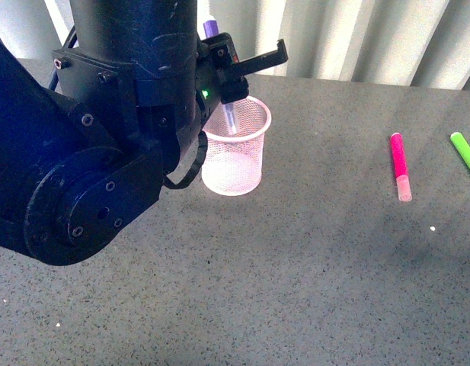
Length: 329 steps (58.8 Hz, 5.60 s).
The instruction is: Insert purple and pink pens into pink cup
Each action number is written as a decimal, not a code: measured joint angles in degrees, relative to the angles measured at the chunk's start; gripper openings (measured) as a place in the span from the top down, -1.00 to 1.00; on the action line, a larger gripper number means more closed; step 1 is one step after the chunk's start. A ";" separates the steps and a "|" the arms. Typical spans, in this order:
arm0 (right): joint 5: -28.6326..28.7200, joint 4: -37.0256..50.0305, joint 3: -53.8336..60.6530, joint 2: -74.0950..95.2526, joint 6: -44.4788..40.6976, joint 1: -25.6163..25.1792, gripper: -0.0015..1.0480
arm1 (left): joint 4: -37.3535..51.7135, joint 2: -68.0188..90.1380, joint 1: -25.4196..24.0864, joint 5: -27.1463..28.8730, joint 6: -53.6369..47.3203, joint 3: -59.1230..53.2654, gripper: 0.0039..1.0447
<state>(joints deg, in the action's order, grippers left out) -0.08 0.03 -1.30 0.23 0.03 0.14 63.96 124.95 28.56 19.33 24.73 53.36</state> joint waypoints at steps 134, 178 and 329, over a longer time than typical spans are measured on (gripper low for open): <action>0.00 0.00 0.00 0.00 0.00 0.00 -0.87 | -31.08 -91.43 -28.41 -19.19 -24.48 -52.87 0.94; 0.00 0.00 0.00 0.00 0.00 0.00 -0.87 | -50.77 -111.97 -28.44 -19.28 -24.48 -52.89 0.94; -4.98 2.32 -65.44 121.26 19.45 4.20 -0.87 | -63.93 -124.76 -28.44 -19.30 -24.50 -52.85 -0.88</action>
<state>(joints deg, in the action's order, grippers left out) -5.06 2.35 -66.74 121.49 19.49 4.34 0.03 0.19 0.12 0.03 0.23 0.51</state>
